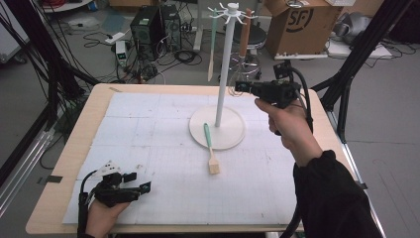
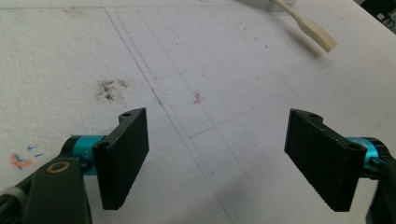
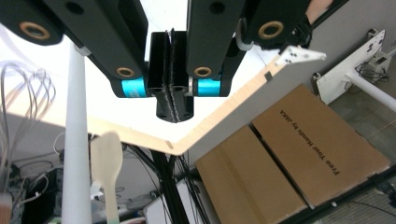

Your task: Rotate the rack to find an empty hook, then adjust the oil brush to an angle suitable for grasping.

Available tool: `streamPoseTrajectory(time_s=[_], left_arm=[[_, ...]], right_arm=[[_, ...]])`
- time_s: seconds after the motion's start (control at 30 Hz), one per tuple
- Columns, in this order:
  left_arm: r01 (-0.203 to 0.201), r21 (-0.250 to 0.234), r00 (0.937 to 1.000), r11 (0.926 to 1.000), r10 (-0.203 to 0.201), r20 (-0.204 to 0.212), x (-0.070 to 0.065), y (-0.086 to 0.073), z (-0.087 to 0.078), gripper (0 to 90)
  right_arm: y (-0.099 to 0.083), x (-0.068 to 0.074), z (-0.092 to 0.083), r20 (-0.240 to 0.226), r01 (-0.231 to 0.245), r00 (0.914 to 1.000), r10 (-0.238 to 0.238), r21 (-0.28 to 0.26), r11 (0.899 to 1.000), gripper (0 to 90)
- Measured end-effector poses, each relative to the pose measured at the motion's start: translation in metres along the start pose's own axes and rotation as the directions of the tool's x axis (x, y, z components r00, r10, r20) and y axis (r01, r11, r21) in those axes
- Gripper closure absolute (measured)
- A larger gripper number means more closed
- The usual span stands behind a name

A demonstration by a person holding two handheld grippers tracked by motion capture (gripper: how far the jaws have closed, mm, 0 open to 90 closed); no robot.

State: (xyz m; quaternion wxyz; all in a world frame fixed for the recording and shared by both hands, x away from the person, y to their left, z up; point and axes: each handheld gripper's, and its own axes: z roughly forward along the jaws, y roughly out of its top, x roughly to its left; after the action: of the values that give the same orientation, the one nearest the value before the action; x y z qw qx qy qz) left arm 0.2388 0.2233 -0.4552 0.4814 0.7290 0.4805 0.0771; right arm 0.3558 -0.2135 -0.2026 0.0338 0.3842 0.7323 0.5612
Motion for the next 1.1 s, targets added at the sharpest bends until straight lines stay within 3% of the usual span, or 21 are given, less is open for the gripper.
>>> streamPoseTrajectory(time_s=[0.5, 0.93, 1.03, 1.1], left_arm=[[0.002, -0.001, 1.0, 1.0, -0.002, 0.003, 0.0, 0.0, 0.0, 22.4], [0.0, -0.001, 1.0, 1.0, 0.0, -0.001, 0.0, 0.0, 0.0, 22.4], [0.0, 0.002, 1.0, 1.0, 0.0, -0.001, 0.0, 0.0, 0.001, 22.4], [0.0, 0.001, 1.0, 1.0, 0.0, -0.001, 0.0, 0.0, 0.001, 22.4]], right_arm=[[-0.088, -0.017, 0.026, 0.041, -0.024, 0.9989, 0.021, 0.065, 0.998, 89.4], [-0.124, -0.029, 0.038, 0.062, -0.071, 0.9959, 0.065, 0.098, 0.993, 89.2], [-0.131, -0.031, 0.048, 0.08, -0.086, 0.9938, 0.077, 0.121, 0.989, 75.9], [-0.133, -0.031, 0.054, 0.097, -0.082, 0.9929, 0.07, 0.124, 0.989, 75.6]])
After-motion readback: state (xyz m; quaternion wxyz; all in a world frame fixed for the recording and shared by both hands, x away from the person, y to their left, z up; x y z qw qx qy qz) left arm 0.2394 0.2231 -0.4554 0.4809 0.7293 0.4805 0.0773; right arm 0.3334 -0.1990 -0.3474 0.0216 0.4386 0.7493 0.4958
